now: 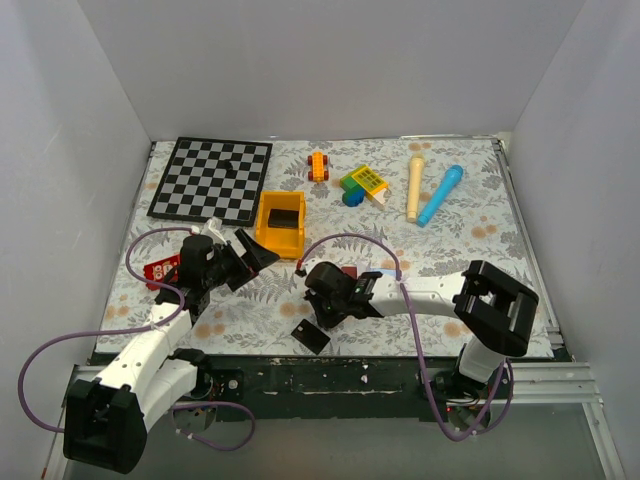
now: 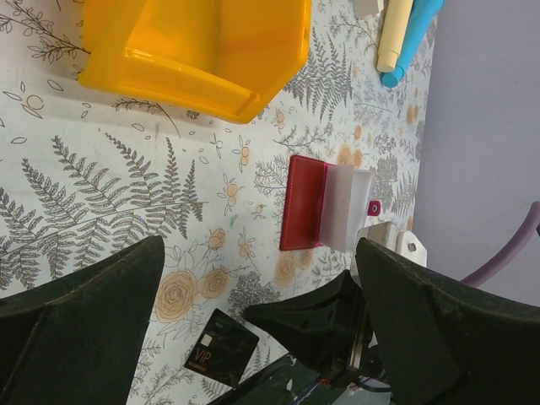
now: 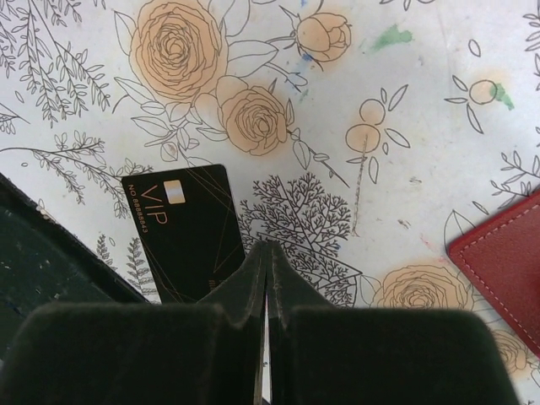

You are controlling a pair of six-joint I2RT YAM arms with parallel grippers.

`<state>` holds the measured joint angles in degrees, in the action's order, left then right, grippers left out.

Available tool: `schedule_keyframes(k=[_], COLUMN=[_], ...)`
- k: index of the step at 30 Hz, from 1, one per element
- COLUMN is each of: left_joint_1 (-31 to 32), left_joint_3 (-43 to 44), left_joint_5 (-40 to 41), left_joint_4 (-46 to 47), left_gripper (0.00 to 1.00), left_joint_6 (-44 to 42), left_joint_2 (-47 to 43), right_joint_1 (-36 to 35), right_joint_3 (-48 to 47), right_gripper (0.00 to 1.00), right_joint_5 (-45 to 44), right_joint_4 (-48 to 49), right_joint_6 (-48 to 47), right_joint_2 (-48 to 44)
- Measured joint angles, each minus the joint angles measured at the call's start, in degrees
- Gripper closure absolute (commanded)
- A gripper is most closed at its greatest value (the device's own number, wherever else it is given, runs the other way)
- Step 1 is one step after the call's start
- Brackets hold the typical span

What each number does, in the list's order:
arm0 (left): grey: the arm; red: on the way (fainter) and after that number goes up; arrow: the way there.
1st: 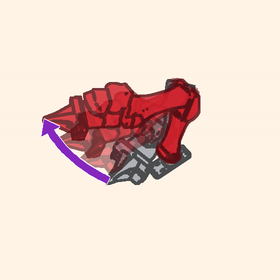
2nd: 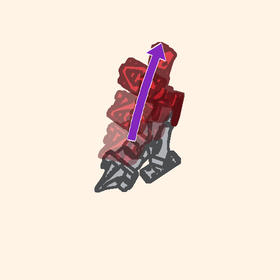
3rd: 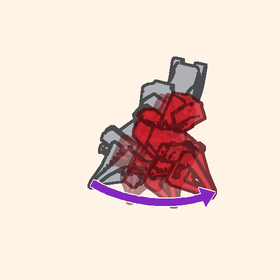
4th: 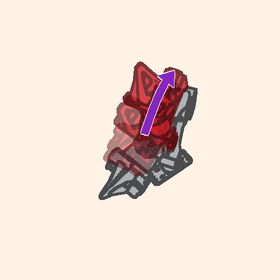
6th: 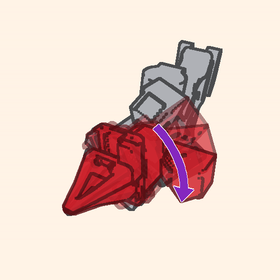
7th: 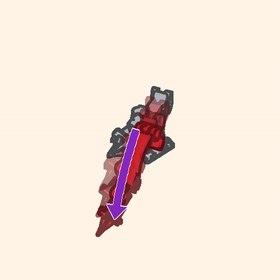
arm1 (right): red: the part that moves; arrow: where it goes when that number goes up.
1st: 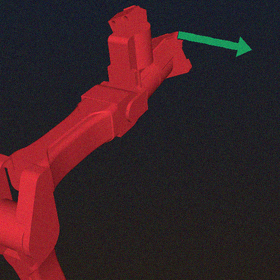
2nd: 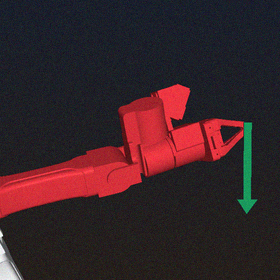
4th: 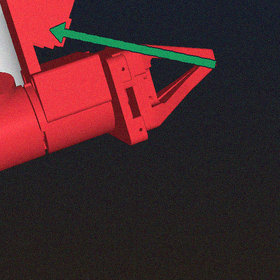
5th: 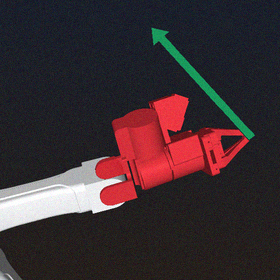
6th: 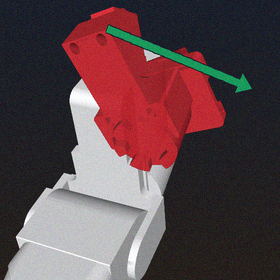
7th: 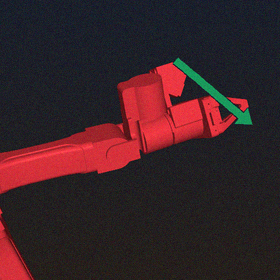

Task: Put the credit cards into the card holder
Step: Pick up the credit card at the corner of the board.

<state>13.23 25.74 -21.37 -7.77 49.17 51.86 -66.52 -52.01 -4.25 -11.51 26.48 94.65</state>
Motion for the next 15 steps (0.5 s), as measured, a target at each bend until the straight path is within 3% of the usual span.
schedule_keyframes(k=[15], left_joint_1=[0.0], left_joint_3=[0.0], left_joint_5=[0.0], left_joint_4=[0.1], left_gripper=[0.02], left_joint_6=[0.0], left_joint_2=[0.0], right_joint_1=[-1.2], right_joint_3=[-0.7], right_gripper=[0.99], right_joint_5=[6.1], right_joint_4=[1.1], right_joint_6=[-1.8], right_joint_2=[1.2])
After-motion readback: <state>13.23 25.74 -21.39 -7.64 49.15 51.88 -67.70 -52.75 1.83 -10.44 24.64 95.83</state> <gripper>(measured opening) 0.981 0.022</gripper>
